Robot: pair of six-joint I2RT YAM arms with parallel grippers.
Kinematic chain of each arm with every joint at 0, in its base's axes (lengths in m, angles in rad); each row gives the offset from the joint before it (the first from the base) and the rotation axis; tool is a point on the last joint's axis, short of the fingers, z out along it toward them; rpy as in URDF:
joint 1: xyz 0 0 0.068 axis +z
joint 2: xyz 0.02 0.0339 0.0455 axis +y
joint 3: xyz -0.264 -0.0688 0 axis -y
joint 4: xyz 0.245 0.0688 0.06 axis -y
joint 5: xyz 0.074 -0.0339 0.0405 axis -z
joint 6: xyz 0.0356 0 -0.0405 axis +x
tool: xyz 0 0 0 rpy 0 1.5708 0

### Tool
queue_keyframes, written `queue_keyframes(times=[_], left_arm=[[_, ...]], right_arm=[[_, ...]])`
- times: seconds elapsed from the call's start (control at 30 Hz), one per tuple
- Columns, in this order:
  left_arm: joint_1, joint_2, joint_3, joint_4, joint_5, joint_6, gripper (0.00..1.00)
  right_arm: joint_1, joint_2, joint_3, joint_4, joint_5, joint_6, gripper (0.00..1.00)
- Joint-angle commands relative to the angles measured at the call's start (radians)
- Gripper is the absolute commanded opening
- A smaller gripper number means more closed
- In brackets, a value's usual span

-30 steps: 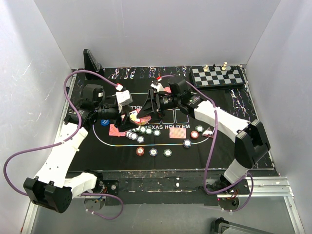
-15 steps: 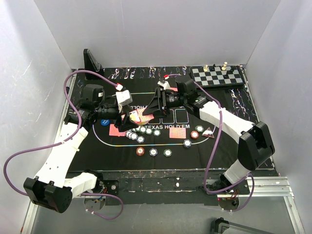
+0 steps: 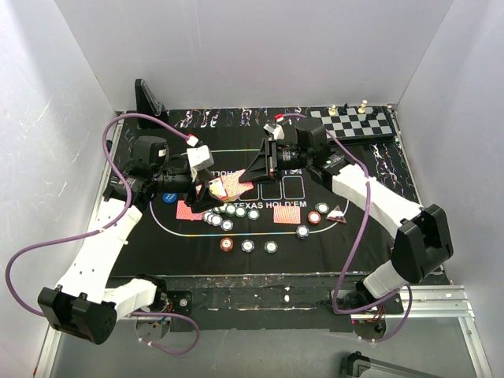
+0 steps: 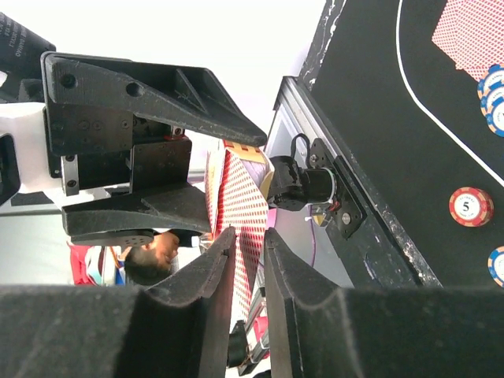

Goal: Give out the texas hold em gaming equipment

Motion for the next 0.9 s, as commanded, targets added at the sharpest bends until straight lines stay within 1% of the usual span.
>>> queue_keyframes(times=[0.0, 0.23, 0.27, 0.3, 0.37, 0.4, 0.43, 0.53, 0.77, 0.8, 0.87], left_arm=[[0.002, -0.032, 0.034, 0.03, 0.034, -0.003, 0.0], [0.002, -0.032, 0.041, 0.03, 0.034, -0.005, 0.0], [0.002, -0.033, 0.042, 0.03, 0.034, -0.005, 0.0], [0.004, -0.03, 0.041, 0.03, 0.034, -0.005, 0.0], [0.004, -0.033, 0.042, 0.03, 0.034, -0.006, 0.0], [0.004, -0.032, 0.044, 0.03, 0.032, -0.006, 0.0], [0.002, -0.032, 0.042, 0.03, 0.032, -0.006, 0.0], [0.002, -0.03, 0.044, 0.032, 0.032, -0.006, 0.0], [0.002, -0.026, 0.051, 0.032, 0.035, -0.011, 0.0], [0.002, -0.024, 0.053, 0.032, 0.037, -0.011, 0.0], [0.004, -0.026, 0.054, 0.034, 0.035, -0.011, 0.0]], right_arm=[[-0.031, -0.062, -0.02, -0.026, -0.024, -0.019, 0.27], [-0.058, -0.081, -0.029, -0.04, -0.038, -0.026, 0.23], [-0.057, -0.081, -0.029, -0.037, -0.044, -0.026, 0.28], [-0.057, -0.081, -0.029, -0.031, -0.047, -0.028, 0.43], [-0.052, -0.079, -0.022, -0.03, -0.048, -0.025, 0.68], [-0.051, -0.081, -0.019, -0.029, -0.045, -0.025, 0.77], [-0.048, -0.082, -0.014, -0.03, -0.041, -0.026, 0.79], [-0.02, -0.072, 0.011, -0.041, -0.027, -0.04, 0.83], [0.046, 0.025, 0.087, -0.092, -0.009, -0.059, 0.85], [0.051, 0.036, 0.09, -0.092, -0.01, -0.057, 0.84], [0.054, 0.047, 0.087, -0.087, -0.012, -0.048, 0.78]])
